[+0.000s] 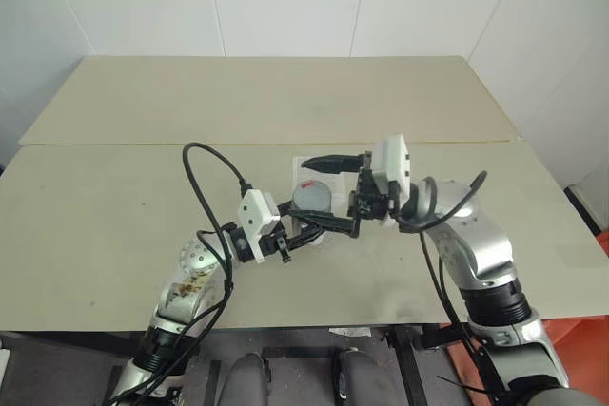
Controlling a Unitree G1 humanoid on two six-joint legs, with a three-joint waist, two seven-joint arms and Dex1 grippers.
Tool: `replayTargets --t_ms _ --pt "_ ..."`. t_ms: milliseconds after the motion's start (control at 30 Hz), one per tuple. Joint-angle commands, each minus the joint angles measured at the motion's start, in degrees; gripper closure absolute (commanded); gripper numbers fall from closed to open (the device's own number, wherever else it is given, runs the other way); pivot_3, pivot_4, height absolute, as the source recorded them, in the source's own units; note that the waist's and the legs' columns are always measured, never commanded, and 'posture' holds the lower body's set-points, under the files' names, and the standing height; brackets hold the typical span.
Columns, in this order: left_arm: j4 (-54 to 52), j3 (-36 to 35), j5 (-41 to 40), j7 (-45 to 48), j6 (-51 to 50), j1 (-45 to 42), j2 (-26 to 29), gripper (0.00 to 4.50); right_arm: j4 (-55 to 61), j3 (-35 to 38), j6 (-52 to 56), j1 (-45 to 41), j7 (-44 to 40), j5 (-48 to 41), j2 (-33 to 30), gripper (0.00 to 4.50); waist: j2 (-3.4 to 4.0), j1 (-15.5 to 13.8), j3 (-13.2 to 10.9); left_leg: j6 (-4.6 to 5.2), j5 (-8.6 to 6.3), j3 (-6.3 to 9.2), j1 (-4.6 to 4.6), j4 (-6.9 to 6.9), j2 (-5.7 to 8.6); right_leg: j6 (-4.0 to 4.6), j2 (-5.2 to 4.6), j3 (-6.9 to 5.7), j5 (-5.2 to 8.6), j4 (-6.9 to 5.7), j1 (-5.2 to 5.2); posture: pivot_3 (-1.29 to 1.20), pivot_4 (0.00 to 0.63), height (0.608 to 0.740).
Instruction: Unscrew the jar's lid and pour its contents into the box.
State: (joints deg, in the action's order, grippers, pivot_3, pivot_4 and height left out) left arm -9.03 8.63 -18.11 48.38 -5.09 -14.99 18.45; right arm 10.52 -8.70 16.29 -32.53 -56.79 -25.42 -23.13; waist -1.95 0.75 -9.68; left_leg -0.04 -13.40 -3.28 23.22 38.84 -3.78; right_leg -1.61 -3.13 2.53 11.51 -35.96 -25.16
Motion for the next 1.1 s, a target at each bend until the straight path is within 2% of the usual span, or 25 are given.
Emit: replayTargets --t_ms 33,700,1100 --pt "-1.62 -0.07 -0.52 0.22 1.53 0.37 -0.15 2.52 -0.33 1.75 -2.42 -0.76 -0.22 0.27 -0.45 0.0 0.0 0.01 0.0 0.0 0.0 0.0 0.0 0.0 0.0 0.0 0.0 0.0 0.0 0.0 0.0 0.0 0.15 0.74" --pt "-0.38 0.05 -0.98 1.55 2.03 -0.29 -0.09 2.52 0.56 8.01 -3.14 4.68 -1.94 -1.55 -8.06 0.0 0.0 0.02 0.0 0.0 0.0 0.0 -0.02 0.0 0.0 -0.05 0.0 0.01 0.03 -0.01 0.01 0.0 0.15 0.74" --pt "-0.39 -0.06 -0.95 2.13 1.99 -0.06 0.09 2.52 4.05 9.13 -1.37 8.14 -7.88 -3.93 -13.37 0.0 0.0 -0.02 0.0 0.0 0.0 0.0 -0.02 0.0 0.01 -0.07 0.0 0.01 0.04 -0.01 0.01 0.0 0.15 0.74"
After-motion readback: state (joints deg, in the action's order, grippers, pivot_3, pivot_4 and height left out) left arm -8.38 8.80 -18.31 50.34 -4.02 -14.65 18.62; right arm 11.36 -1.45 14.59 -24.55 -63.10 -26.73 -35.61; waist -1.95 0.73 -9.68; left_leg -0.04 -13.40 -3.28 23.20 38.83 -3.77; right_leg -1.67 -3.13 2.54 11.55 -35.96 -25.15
